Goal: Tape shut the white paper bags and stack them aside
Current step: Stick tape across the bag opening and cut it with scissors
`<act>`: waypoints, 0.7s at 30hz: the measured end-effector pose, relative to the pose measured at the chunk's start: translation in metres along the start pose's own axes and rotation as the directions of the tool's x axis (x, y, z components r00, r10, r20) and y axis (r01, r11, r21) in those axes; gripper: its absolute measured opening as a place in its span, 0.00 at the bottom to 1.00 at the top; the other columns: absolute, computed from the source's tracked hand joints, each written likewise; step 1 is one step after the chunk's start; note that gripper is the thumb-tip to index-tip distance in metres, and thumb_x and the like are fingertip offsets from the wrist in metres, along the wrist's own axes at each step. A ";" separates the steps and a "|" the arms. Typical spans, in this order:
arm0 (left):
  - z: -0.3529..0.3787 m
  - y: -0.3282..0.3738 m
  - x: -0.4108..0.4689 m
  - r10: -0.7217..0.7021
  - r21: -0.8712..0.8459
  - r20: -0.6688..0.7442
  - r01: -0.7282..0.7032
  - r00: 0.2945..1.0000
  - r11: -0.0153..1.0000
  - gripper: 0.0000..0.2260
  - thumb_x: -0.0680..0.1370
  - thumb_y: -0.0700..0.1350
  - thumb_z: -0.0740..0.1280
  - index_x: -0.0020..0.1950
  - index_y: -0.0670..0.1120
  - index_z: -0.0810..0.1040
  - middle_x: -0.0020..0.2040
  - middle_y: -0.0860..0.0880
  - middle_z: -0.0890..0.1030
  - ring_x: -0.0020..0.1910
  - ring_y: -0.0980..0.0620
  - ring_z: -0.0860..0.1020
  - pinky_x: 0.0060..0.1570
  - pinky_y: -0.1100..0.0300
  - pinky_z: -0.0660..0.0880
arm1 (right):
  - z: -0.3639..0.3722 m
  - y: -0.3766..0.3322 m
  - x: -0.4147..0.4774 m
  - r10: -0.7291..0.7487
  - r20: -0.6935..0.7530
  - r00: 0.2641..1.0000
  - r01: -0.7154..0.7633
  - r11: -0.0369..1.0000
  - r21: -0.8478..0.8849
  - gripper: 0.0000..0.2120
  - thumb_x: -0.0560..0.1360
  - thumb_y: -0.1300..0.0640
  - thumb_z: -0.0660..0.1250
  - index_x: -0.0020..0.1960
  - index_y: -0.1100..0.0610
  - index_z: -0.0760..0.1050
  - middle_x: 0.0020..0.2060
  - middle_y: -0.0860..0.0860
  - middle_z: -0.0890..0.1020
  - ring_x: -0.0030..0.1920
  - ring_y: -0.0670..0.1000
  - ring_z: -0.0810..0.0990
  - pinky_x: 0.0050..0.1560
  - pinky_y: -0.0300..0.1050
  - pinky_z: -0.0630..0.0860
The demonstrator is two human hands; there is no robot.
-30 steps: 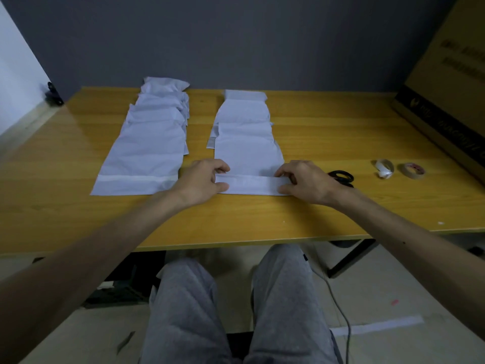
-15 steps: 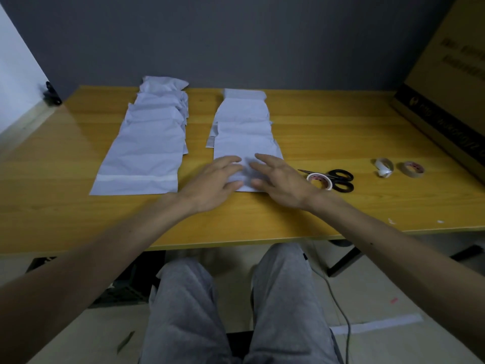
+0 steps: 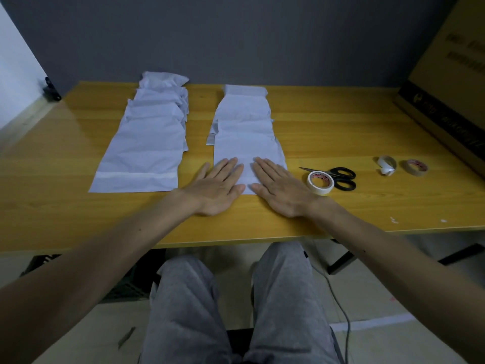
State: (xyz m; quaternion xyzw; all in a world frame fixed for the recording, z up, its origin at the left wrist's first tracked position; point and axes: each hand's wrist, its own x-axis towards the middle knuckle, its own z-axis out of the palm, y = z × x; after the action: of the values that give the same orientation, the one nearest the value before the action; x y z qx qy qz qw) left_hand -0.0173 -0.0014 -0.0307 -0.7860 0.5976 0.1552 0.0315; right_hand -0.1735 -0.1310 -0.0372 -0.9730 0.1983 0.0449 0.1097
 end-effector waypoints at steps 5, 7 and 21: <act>0.005 0.005 -0.006 -0.006 0.015 0.000 0.006 1.000 1.000 0.27 0.82 0.60 0.39 0.78 0.54 0.35 0.77 0.56 0.32 0.75 0.58 0.33 0.74 0.47 0.34 | -0.001 -0.002 -0.007 0.007 0.057 0.998 -0.007 1.000 -0.004 0.31 0.81 0.40 0.41 0.78 0.53 0.37 0.77 0.47 0.38 0.76 0.44 0.36 0.74 0.41 0.35; 0.006 0.005 -0.006 -0.008 0.012 -0.006 0.008 1.000 1.000 0.26 0.82 0.60 0.39 0.78 0.54 0.35 0.77 0.56 0.32 0.75 0.58 0.32 0.74 0.47 0.33 | -0.004 -0.006 -0.005 0.031 0.089 0.996 -0.031 0.999 -0.007 0.31 0.82 0.41 0.42 0.78 0.54 0.37 0.77 0.47 0.38 0.76 0.45 0.36 0.75 0.43 0.36; 0.006 0.007 -0.013 -0.032 0.004 -0.034 0.032 0.999 0.999 0.26 0.83 0.57 0.39 0.78 0.52 0.35 0.77 0.56 0.33 0.75 0.56 0.32 0.74 0.47 0.34 | 0.007 -0.017 0.000 0.022 0.002 1.000 -0.022 1.000 0.005 0.32 0.81 0.40 0.41 0.78 0.55 0.37 0.77 0.49 0.38 0.76 0.45 0.36 0.75 0.42 0.36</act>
State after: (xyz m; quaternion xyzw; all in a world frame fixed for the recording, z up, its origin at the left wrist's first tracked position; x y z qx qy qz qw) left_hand -0.0277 0.0102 -0.0314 -0.7979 0.5857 0.1402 0.0257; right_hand -0.1672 -0.1137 -0.0402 -0.9705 0.2088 0.0463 0.1117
